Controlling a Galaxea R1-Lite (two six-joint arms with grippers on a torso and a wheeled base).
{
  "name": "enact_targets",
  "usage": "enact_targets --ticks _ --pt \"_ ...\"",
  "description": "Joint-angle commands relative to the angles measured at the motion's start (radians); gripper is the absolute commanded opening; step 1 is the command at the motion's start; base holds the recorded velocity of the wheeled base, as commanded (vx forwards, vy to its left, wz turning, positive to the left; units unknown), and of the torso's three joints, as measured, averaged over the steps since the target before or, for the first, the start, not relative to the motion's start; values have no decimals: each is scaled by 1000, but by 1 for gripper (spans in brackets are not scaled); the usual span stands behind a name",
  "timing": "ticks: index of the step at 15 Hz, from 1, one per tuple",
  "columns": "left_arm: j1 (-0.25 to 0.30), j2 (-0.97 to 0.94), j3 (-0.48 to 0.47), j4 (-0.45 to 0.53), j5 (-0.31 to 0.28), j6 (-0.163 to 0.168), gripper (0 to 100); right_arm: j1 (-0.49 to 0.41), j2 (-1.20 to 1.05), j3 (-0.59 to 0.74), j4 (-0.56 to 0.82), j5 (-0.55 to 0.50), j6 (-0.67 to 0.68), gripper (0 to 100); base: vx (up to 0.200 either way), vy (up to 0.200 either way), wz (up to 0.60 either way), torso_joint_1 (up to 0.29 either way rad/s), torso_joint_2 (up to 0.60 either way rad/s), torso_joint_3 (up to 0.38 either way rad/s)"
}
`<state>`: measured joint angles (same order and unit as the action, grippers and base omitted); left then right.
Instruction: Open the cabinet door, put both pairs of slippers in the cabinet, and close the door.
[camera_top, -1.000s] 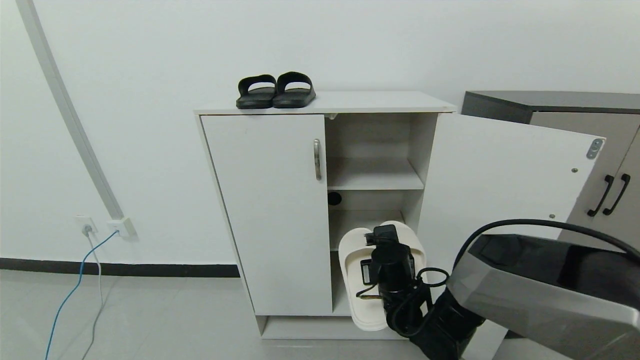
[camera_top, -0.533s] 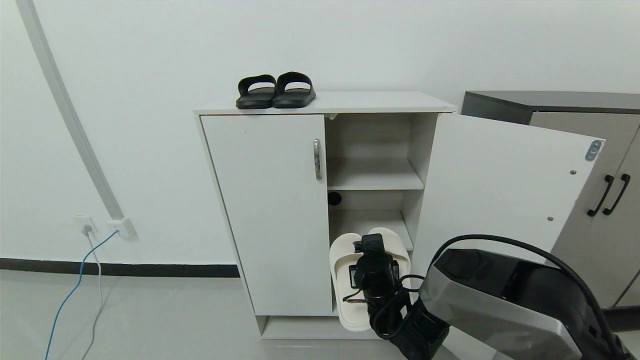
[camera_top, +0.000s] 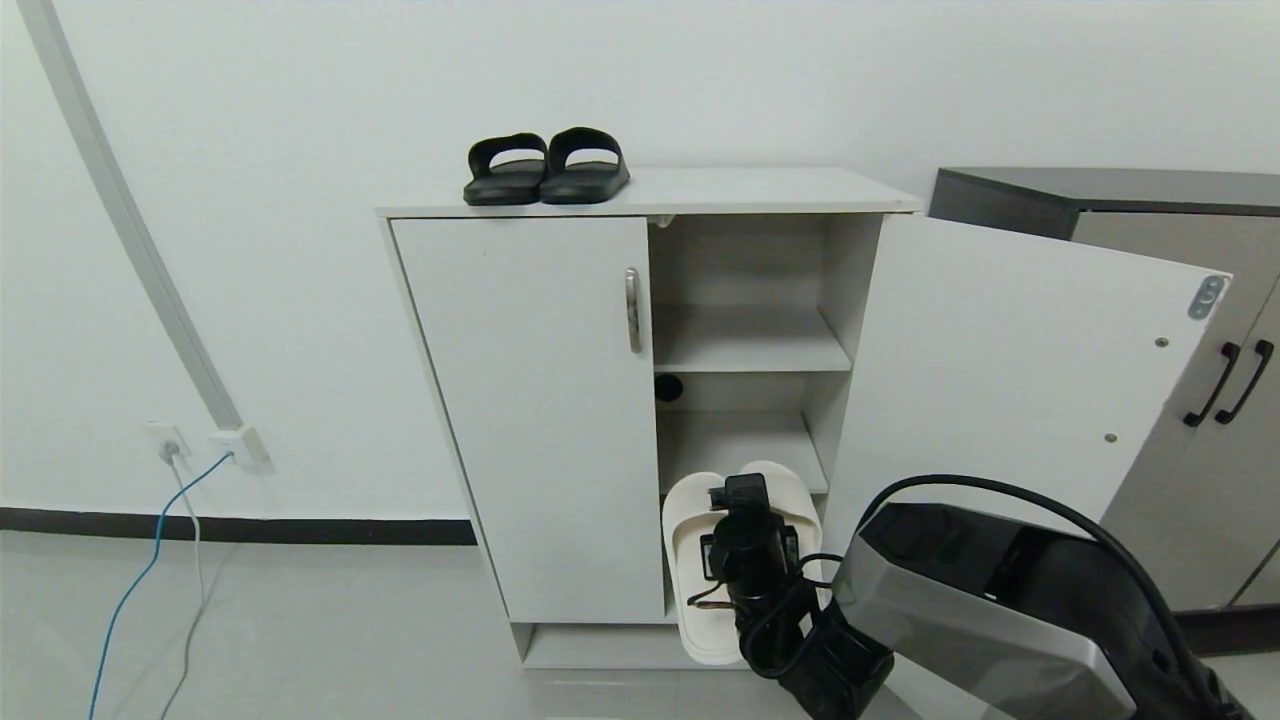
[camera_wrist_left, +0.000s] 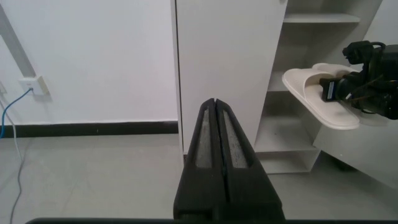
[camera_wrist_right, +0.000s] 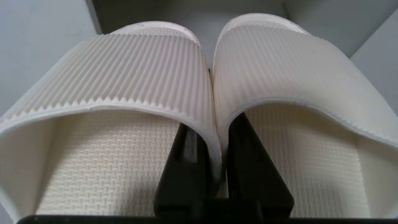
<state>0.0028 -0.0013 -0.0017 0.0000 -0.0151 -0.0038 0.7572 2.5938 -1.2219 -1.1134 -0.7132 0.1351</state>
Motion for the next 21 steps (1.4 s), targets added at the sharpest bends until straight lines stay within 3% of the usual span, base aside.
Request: enact_targets --ticks 1,10,16,21 --pt "0 1 0 0 0 -1 0 -6 6 -2 1 0 0 0 0 0 0 7 -2 -178" --pt "0 1 0 0 1 -1 0 -18 22 1 -13 -6 0 0 0 0 0 3 3 -198" --pt "0 1 0 0 1 -1 0 -21 46 18 -267 -17 -152 0 0 0 0 5 2 -52" --pt "0 1 0 0 3 -4 0 -27 49 15 -292 -15 -158 0 0 0 0 0 0 0"
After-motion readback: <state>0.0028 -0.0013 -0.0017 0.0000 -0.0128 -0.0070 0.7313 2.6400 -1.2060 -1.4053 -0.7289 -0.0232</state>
